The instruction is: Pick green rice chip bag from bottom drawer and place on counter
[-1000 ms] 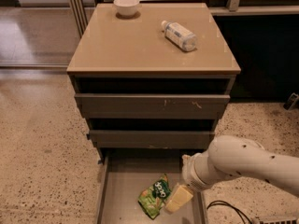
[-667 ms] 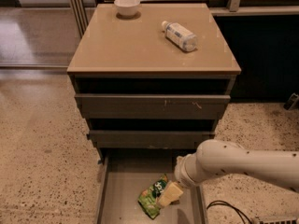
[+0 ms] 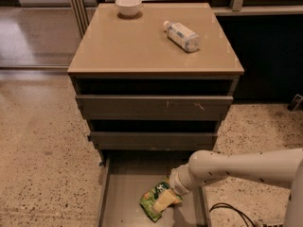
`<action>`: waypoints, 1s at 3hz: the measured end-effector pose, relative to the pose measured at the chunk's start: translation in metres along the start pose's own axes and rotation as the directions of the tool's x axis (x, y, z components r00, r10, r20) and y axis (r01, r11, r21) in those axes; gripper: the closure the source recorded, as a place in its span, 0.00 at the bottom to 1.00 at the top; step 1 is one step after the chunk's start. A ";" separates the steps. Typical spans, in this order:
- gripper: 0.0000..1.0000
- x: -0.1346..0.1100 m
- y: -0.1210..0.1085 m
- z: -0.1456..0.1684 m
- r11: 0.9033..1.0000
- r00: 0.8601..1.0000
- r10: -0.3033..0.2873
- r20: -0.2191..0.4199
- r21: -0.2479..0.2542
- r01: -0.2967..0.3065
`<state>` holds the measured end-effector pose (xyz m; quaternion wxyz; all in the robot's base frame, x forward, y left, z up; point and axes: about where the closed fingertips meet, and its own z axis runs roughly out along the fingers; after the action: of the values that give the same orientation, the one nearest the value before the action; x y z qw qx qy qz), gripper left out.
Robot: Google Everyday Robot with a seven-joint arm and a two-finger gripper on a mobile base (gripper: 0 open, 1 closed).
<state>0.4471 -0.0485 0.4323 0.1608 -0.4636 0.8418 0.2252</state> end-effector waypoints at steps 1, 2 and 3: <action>0.00 0.000 0.000 0.000 1.000 1.000 0.000 0.000 0.000 0.000; 0.00 0.010 -0.002 0.025 0.999 0.999 0.033 0.003 -0.002 -0.033; 0.00 0.033 -0.003 0.077 0.996 0.995 0.091 -0.034 -0.022 -0.092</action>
Offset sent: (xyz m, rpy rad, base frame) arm -0.0044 0.0115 -0.0685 0.0123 0.0404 -0.0763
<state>0.4373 -0.0326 0.3501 0.1308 -0.4301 0.8619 0.2345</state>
